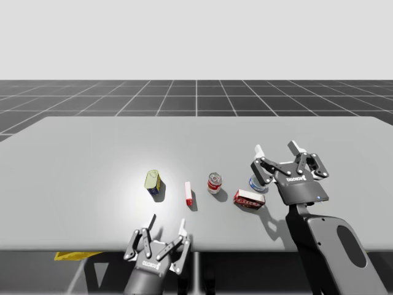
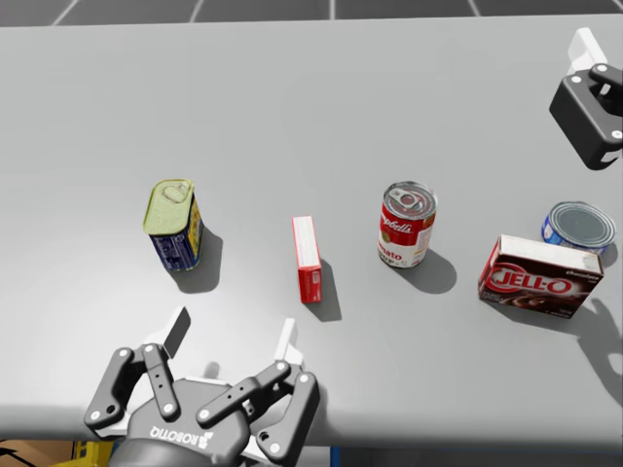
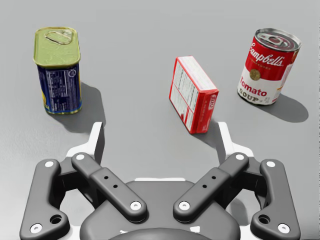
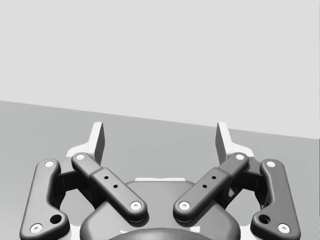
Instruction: Lift the gelatin box off the table.
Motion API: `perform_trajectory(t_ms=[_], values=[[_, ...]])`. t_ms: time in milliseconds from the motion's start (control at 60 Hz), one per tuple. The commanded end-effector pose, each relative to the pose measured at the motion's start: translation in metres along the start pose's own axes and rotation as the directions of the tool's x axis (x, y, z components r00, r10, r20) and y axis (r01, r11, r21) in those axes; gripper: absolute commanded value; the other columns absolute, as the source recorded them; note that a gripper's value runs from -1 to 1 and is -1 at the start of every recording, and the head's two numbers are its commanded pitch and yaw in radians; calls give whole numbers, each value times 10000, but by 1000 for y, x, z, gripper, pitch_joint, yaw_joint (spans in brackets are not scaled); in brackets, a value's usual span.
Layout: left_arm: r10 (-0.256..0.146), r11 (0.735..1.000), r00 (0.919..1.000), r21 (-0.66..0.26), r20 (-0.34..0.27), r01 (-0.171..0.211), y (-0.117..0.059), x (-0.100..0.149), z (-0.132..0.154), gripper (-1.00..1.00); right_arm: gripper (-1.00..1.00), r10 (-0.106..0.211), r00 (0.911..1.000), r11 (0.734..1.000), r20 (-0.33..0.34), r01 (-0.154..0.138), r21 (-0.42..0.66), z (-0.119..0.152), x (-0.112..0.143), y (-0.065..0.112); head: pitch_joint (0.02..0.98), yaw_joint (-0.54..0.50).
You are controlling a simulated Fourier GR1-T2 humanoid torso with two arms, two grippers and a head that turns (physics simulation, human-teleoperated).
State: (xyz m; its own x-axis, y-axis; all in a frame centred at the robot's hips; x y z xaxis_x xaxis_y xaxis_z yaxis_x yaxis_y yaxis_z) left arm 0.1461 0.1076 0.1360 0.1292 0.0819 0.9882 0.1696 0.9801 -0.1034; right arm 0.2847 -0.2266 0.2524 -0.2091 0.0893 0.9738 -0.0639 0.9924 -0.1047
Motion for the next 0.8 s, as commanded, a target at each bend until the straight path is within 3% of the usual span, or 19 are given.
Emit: perform_trajectory(t_ms=[17,450,800], values=[[-169,9997,9997,-182,-200,166,-15,-17,-13,-1000,-1000,198,9998,9998,23,-198,70,0,-1,1,854,46],[-65,9995,9977,-297,-681,45,-42,-3,-51,-1000,-1000,301,9995,9995,71,-301,93,0,-2,1,852,44],[-37,9993,9938,363,-1114,78,-45,-2,-85,-1000,-1000,228,9997,9997,117,-229,49,0,0,-1,852,38]])
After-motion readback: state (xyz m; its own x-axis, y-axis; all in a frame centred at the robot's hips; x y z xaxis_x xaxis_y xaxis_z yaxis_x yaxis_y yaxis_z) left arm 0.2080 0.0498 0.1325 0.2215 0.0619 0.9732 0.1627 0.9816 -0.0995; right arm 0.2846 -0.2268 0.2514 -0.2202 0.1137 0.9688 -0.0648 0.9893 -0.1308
